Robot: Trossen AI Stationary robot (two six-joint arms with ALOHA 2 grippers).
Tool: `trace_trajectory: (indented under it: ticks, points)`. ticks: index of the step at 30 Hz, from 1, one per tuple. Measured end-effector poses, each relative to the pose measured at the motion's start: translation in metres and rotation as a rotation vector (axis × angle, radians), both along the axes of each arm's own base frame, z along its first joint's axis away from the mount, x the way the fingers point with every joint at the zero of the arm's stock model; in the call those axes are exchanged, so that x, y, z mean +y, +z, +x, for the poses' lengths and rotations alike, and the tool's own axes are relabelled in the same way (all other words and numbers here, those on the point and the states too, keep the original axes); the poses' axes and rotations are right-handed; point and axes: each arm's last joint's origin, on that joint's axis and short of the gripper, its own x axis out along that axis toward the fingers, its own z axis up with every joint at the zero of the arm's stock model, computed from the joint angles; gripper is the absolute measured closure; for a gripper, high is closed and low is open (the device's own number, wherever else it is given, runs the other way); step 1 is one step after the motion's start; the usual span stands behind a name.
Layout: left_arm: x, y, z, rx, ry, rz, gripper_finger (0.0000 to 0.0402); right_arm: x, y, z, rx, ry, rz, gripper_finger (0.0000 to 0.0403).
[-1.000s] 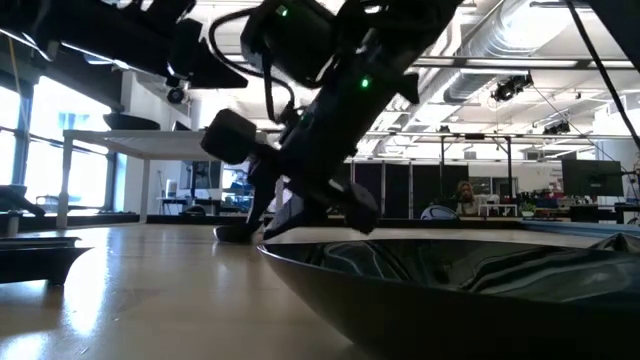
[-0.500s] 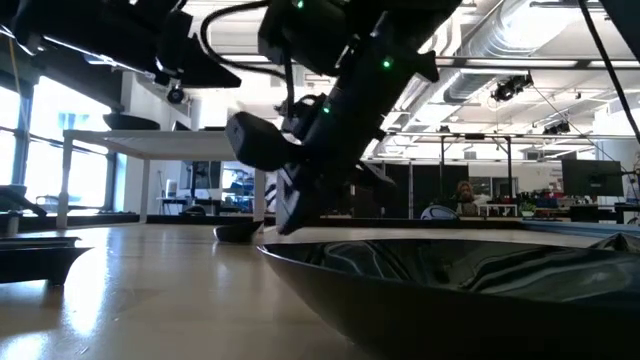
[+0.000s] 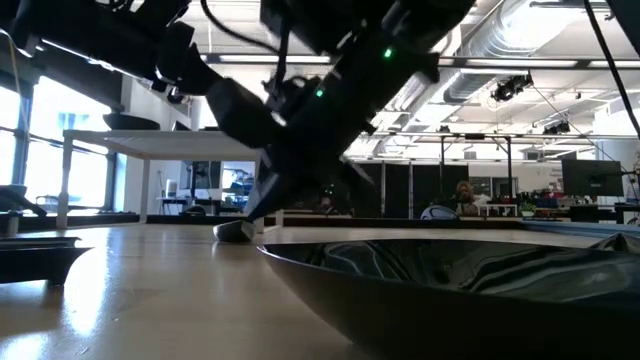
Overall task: Pick & Place Mini shaped plates
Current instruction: Stack the top black drop shaped plate on top of the stacked black drop shaped plates on the shelf
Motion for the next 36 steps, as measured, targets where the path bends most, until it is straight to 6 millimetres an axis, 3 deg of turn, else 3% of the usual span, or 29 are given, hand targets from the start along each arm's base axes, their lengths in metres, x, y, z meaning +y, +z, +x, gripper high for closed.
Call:
trace_trajectory:
  ticks: [6, 11, 15, 19, 26, 36]
  points:
    - [0.0, -0.002, 0.0, -0.02, 0.012, -0.051, 0.0401, 0.022, 0.032, -0.015, 0.029, 0.159, -0.176, 0.0402]
    - [-0.001, -0.004, 0.0, -0.055, -0.027, -0.163, 0.0401, 0.024, 0.03, -0.045, -0.051, 0.242, -0.24, 0.0402]
    - [-0.003, -0.009, 0.0, -0.077, -0.078, -0.33, 0.0401, 0.014, 0.031, -0.079, -0.17, 0.261, -0.254, 0.0403]
    - [-0.004, -0.014, -0.001, -0.098, -0.055, -0.535, 0.0401, -0.004, 0.037, -0.117, -0.18, 0.237, -0.321, 0.0403]
    - [-0.008, -0.017, 0.005, -0.032, 0.185, -0.834, 0.0401, -0.038, 0.047, -0.171, -0.171, 0.149, -0.443, 0.0403]
    - [-0.026, -0.008, 0.047, 0.146, 0.437, -1.165, 0.0385, -0.057, 0.032, -0.229, -0.15, 0.131, -0.502, 0.0403]
